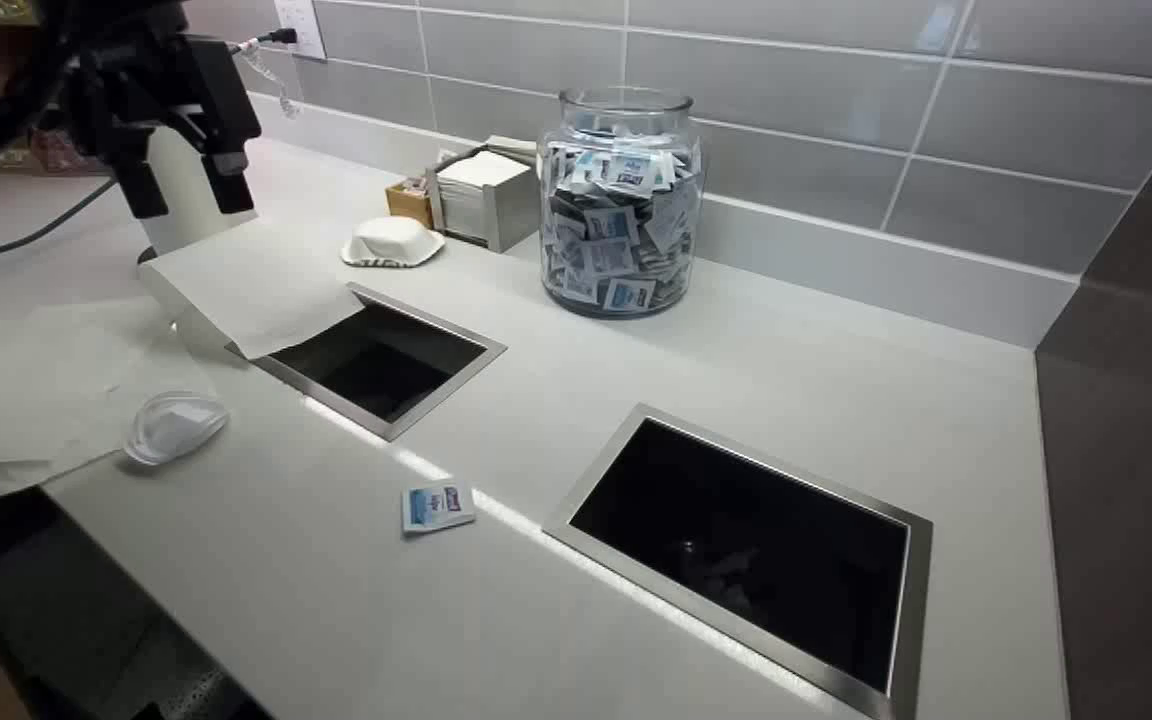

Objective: Move the piece of paper towel near the bin to the right

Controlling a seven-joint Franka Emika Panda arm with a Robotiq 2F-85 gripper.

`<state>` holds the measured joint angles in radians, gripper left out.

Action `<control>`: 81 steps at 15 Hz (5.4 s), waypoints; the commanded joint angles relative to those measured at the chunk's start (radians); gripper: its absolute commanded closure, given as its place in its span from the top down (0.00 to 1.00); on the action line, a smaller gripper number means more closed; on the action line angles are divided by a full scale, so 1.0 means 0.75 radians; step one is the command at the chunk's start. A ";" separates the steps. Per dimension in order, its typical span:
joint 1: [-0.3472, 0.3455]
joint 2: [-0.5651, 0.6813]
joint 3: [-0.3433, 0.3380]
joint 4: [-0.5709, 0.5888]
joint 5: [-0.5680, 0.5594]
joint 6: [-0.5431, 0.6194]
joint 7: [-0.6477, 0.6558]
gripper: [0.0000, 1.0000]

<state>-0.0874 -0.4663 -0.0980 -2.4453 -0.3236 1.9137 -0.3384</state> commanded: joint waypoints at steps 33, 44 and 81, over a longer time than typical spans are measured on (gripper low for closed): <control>0.319 0.777 0.214 0.146 1.036 0.661 -0.577 0.58; 0.194 0.831 0.220 0.146 0.816 0.668 -0.454 0.00; 0.004 0.250 0.083 -0.153 0.014 0.584 0.338 0.00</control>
<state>-0.0747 -0.1700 -0.0405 -2.5058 -0.2610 2.3841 -0.1387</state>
